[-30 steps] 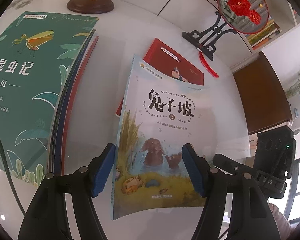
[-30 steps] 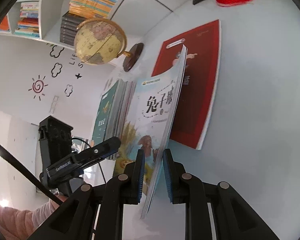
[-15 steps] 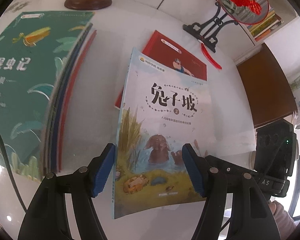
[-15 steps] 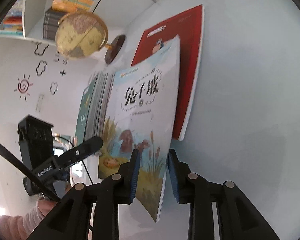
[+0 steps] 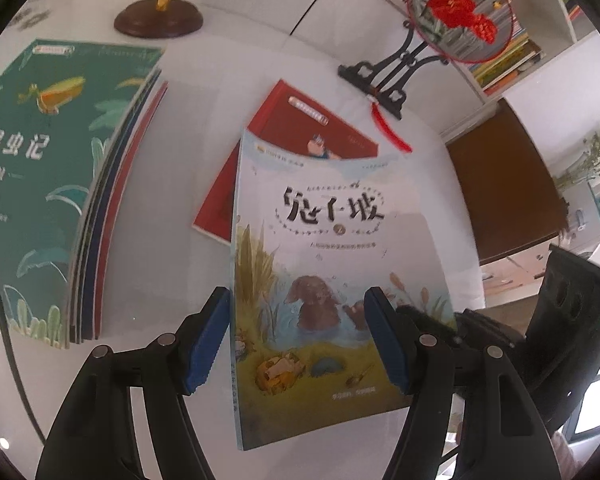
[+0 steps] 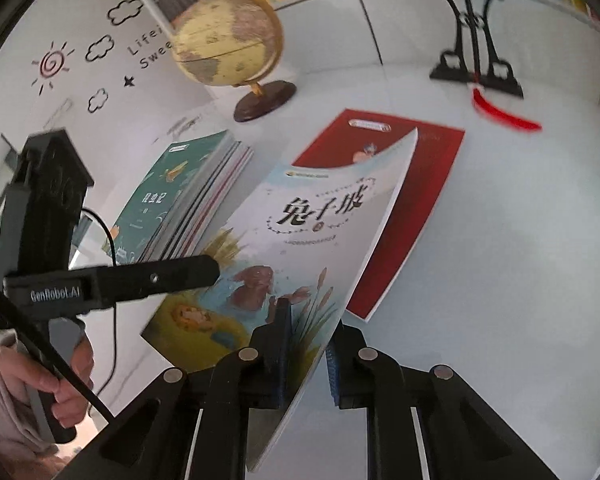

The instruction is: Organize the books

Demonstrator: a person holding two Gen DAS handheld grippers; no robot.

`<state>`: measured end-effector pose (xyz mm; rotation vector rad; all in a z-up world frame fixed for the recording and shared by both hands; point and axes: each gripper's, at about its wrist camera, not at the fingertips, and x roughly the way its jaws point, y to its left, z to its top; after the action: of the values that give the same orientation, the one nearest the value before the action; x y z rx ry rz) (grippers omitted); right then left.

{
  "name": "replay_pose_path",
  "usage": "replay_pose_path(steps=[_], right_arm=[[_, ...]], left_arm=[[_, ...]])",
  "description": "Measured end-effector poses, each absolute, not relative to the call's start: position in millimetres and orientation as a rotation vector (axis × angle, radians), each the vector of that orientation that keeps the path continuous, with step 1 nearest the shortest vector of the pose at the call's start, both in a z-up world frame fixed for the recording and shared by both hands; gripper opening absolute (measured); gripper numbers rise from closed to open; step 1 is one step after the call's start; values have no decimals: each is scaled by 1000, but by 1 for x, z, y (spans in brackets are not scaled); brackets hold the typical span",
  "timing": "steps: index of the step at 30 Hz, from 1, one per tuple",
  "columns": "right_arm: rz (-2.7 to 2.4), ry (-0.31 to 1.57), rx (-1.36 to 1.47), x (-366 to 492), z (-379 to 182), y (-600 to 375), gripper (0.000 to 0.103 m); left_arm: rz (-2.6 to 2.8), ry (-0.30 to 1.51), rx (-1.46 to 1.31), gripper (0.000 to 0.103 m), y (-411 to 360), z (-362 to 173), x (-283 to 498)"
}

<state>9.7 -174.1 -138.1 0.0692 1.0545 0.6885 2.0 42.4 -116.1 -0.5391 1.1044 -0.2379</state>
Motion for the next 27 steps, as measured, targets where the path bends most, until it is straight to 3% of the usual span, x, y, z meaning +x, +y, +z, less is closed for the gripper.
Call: replay_pose_path(steps=[16, 27], right_arm=[[670, 938, 47, -6, -87, -161, 15], [717, 854, 13, -1, -45, -112, 15]], left_arm=[[-263, 987, -503, 65, 56, -61, -5], [-216, 897, -513, 65, 113, -36, -16]])
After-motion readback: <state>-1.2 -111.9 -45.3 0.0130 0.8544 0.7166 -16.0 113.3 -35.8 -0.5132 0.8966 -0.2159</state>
